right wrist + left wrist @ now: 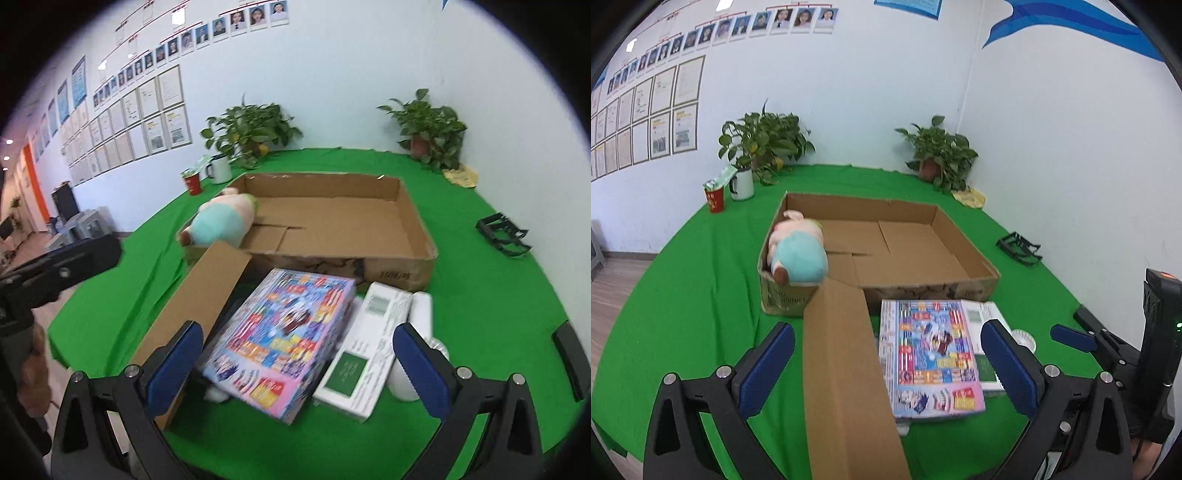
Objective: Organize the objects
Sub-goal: 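Grasp the long cardboard tray insert with the left gripper while the right gripper closes on it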
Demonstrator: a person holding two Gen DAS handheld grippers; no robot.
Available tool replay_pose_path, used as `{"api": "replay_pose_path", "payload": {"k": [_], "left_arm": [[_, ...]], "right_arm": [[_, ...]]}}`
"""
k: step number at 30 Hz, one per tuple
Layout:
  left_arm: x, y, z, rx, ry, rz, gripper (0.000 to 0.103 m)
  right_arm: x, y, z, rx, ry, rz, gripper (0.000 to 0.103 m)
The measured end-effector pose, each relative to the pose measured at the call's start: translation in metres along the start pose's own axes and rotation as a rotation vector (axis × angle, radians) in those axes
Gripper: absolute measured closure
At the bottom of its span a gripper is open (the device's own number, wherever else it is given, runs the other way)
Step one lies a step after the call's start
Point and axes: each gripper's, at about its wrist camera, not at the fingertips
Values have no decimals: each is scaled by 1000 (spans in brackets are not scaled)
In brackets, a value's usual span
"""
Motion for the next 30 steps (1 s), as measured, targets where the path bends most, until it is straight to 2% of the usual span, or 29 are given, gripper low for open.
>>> {"api": "replay_pose_path", "payload": {"k": [4, 7, 11, 22, 24, 30], "left_arm": [[-21, 15, 12, -5, 77, -16, 1], [-35, 21, 22, -29, 114, -62, 2], [-48, 39, 33, -6, 171, -126, 6], [-76, 64, 54, -10, 297, -129, 54], [-77, 65, 54, -18, 293, -145, 56], [-80, 72, 51, -10, 293, -130, 61]], "right_arm": [[-6, 14, 10, 29, 47, -110, 1], [-12, 30, 16, 62, 81, -185, 1], [-18, 46, 26, 106, 115, -236, 1], [-38, 58, 38, 95, 215, -341, 1], [-41, 59, 40, 93, 228, -358, 1], [-48, 65, 43, 96, 252, -423, 1]]}}
Point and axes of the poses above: each gripper's, at about its wrist camera, not at the fingertips, and x roughly against the way its jaws point, y to its left, z to its underside, and after that the axes turned 7 degrees about y, right-handed
